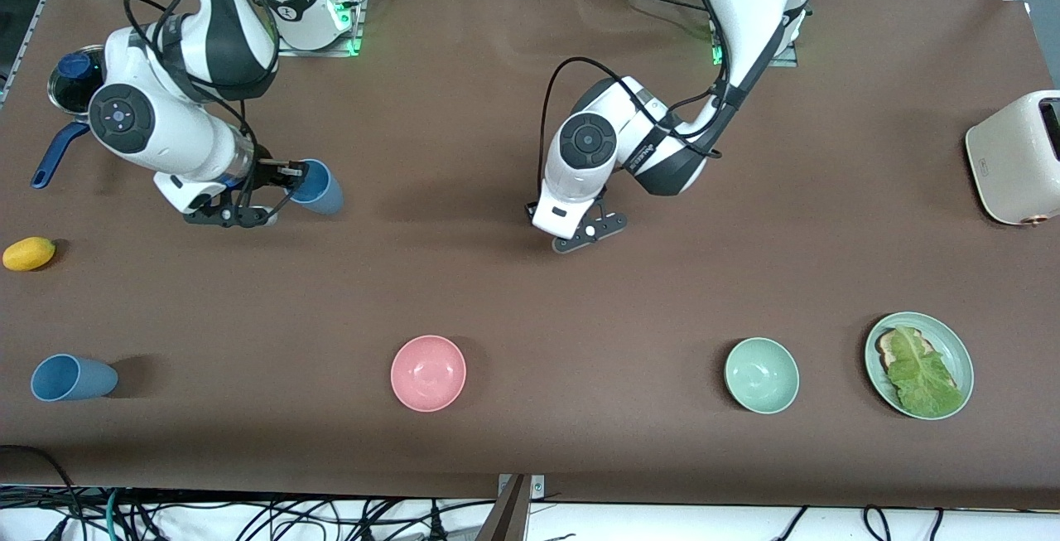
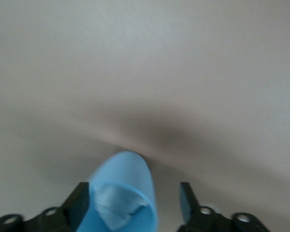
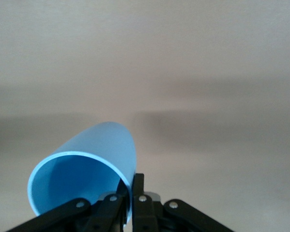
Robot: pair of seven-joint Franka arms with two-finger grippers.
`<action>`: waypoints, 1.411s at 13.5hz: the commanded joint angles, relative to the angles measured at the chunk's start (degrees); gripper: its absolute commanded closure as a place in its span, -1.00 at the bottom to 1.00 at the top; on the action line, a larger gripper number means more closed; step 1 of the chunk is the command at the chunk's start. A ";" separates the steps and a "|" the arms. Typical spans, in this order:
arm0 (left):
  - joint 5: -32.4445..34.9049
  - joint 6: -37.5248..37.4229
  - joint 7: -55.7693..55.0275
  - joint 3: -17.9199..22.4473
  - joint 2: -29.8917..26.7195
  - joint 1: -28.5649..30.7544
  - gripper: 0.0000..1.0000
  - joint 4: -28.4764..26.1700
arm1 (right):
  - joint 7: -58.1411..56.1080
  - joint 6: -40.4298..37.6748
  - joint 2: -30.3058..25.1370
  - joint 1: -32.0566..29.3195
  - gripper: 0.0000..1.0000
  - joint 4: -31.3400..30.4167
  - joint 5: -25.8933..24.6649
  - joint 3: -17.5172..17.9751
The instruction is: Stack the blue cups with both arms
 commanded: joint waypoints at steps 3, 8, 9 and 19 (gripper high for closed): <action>0.89 -7.66 2.81 -0.31 -1.22 4.78 -1.00 5.94 | 12.16 -4.36 0.57 1.98 1.00 5.01 3.74 5.37; -4.02 -14.06 19.99 -0.58 -5.17 15.84 -1.00 5.94 | 31.23 -4.36 4.33 13.83 1.00 12.38 4.97 5.55; -4.29 -16.17 25.09 -0.58 -5.70 18.74 -1.00 5.94 | 34.65 -4.28 5.91 15.85 1.00 14.40 4.97 5.55; -3.15 -24.11 64.41 -0.05 -7.55 42.93 -1.00 5.33 | 63.94 -2.79 27.89 34.42 1.00 41.04 0.14 5.12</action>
